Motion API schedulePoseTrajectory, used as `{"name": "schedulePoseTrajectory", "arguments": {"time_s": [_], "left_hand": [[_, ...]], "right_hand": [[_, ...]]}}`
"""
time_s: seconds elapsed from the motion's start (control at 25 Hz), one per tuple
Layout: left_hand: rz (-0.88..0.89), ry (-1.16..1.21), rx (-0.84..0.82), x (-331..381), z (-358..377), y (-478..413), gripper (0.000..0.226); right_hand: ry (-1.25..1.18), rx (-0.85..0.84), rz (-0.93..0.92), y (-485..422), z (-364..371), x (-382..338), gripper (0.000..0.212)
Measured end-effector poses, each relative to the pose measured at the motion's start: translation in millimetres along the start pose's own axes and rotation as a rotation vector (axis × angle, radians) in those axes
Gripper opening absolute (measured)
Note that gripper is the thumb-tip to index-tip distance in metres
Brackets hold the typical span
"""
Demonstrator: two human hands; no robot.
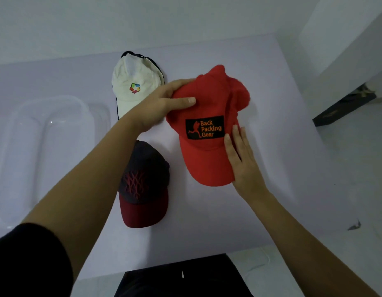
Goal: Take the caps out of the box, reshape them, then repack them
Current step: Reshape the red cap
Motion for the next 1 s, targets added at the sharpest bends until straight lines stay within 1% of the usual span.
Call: {"name": "schedulePoseTrajectory", "arguments": {"time_s": [0.08, 0.2, 0.24, 0.28, 0.32, 0.4, 0.44, 0.48, 0.56, 0.64, 0.68, 0.72, 0.8, 0.88, 0.92, 1.0], "left_hand": [[-0.034, -0.062, 0.004, 3.2, 1.2, 3.0, 0.027], [-0.054, -0.126, 0.13, 6.2, 6.5, 6.2, 0.029], [-0.054, -0.106, 0.161, 6.7, 7.4, 6.7, 0.027], [-0.05, -0.09, 0.177, 7.0, 7.3, 7.2, 0.024], [-0.048, -0.086, 0.177, 7.8, 7.4, 8.4, 0.021], [-0.041, -0.124, 0.145, 10.4, 9.8, 9.7, 0.019], [-0.04, -0.139, 0.123, 11.6, 12.7, 9.6, 0.017], [-0.04, -0.139, 0.1, 13.2, 17.0, 9.7, 0.013], [-0.039, -0.107, 0.056, 15.0, 28.2, 8.6, 0.009], [-0.058, -0.019, 0.038, 11.1, 35.0, 5.0, 0.01], [-0.073, 0.042, 0.036, 8.6, 36.5, 3.8, 0.012], [-0.085, 0.091, 0.051, 6.6, 36.9, 4.0, 0.014], [-0.081, 0.081, 0.16, 1.2, 34.4, 5.6, 0.025], [-0.122, 0.028, 0.27, -11.2, 29.0, 9.3, 0.041], [-0.181, 0.025, 0.254, -18.3, 28.8, 11.9, 0.047], [-0.29, 0.036, 0.146, -31.2, 33.7, 15.0, 0.053]], "right_hand": [[0.032, -0.016, 0.017, 4.4, 2.5, 0.9, 0.1], [0.05, -0.15, 0.082, 6.8, 5.9, 6.3, 0.101], [-0.006, -0.196, 0.137, 5.1, 3.1, 8.4, 0.102], [-0.109, -0.207, 0.207, 2.0, -2.3, 10.5, 0.099], [-0.228, -0.15, 0.276, -3.0, -9.7, 12.5, 0.091], [-0.399, 0.1, 0.409, -18.4, -25.7, 13.9, 0.062], [-0.491, 0.19, 0.485, -28.6, -31.9, 12.6, 0.051], [-0.599, 0.223, 0.563, -39.6, -35.4, 10.1, 0.046], [-0.825, 0.18, 0.67, -58.4, -37.5, 4.5, 0.042], [-0.968, 0.151, 0.728, -67.6, -37.9, -0.4, 0.041], [-1.015, 0.187, 0.753, -69.2, -37.7, -1.4, 0.042], [-1.044, 0.254, 0.772, -69.1, -36.8, -1.2, 0.04], [-1.037, 0.397, 0.789, -65.9, -33.3, 0.3, 0.038], [-0.951, 0.456, 0.796, -60.9, -29.3, 4.0, 0.037], [-0.911, 0.474, 0.805, -58.6, -27.8, 6.4, 0.039], [-0.857, 0.479, 0.806, -55.6, -26.5, 10.3, 0.043]]}}
Point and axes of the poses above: each hand's wrist, its own y-axis away from the middle knuckle, its own z-axis out of the palm, x = y × z, the point moved 2 cm from there along -y, towards the middle knuckle, and after that the axes turned 14 degrees about -z, right-handed, at the moved point
